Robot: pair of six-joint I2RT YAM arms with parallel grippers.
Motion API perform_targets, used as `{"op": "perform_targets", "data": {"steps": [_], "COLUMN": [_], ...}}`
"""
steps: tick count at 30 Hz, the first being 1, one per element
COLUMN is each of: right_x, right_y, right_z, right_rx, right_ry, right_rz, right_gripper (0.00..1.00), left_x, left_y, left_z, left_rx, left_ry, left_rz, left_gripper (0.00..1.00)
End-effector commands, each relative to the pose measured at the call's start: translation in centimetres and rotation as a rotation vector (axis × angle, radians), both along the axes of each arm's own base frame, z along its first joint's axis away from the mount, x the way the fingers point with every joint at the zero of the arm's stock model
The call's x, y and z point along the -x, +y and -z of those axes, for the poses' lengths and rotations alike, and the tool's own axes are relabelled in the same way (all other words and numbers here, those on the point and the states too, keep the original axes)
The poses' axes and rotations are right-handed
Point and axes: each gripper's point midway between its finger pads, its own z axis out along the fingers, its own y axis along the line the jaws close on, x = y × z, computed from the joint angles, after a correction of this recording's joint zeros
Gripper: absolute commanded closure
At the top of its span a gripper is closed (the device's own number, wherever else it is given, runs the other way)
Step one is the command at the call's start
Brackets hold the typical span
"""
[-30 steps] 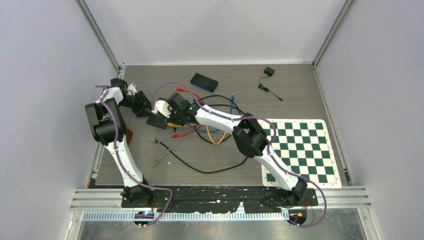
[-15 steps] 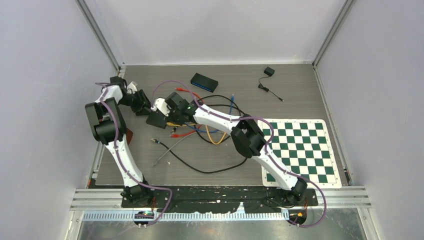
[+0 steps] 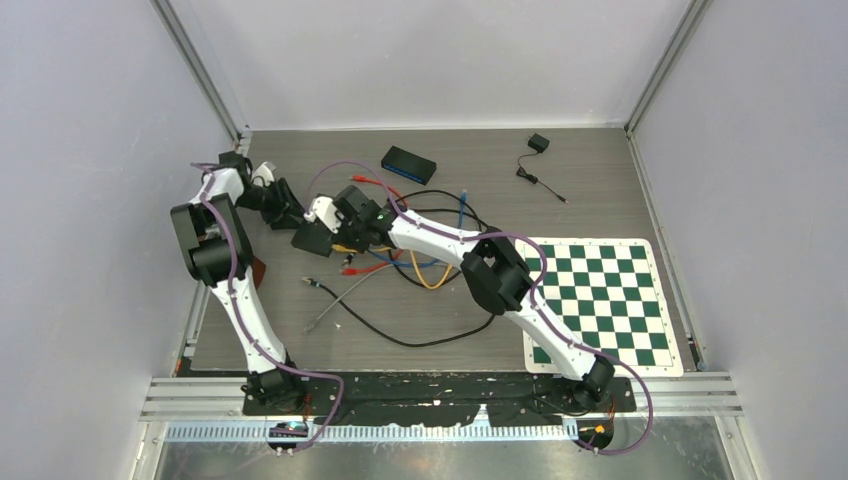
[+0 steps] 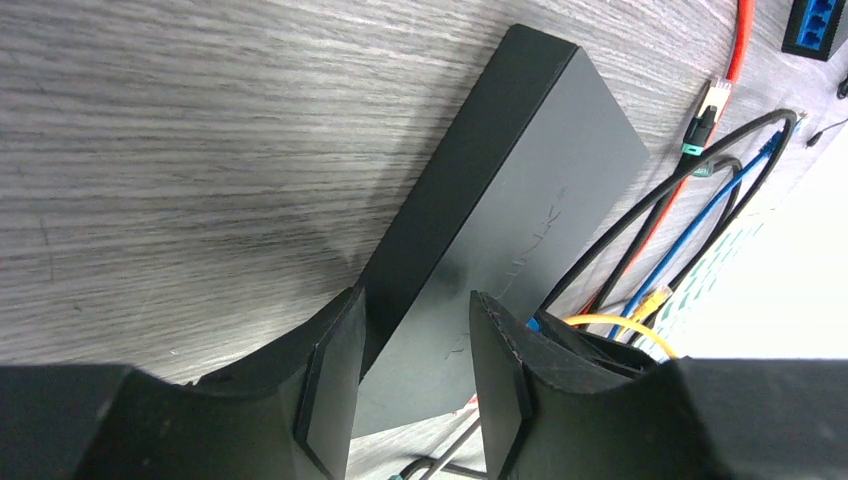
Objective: Insert the plug into the switch port
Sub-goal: Insert the connector into the switch port.
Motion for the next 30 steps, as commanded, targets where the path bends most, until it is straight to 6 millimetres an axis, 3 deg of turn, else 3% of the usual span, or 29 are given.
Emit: {"op": "perform_targets", "data": {"steps": [1,10,19,30], "right_x": [1.0,1.9,1.7,0.6], "right_y": [4.6,6.3,5.9,5.8], "right_z": [-7.2,-7.5,-3.9,-4.4], "right_rx": [-0.236,-0.331,-0.294,-0.327], "right_ry": [-0.04,0.049,0.066,0.041], "right_rz": [-0.071,-0.072,-0.017,0.053], "right_gripper": [0.95,0.95,0.95,0.95], "left_x": [1.0,2.3,3.7,4.6], "left_y": [-2.6,-3.0,-5.7,-7.0], "left_z": [-2.0,-2.4,-1.8,-2.8], "left_rx": [0.128,0.079,0.132,0.204], "left_ry": [0.019,0.045,0.068,0.02], "left_rz": [0.097,0.201,0.261,0.297], "left_gripper": [0.56,0.55,0.6,0.61]}}
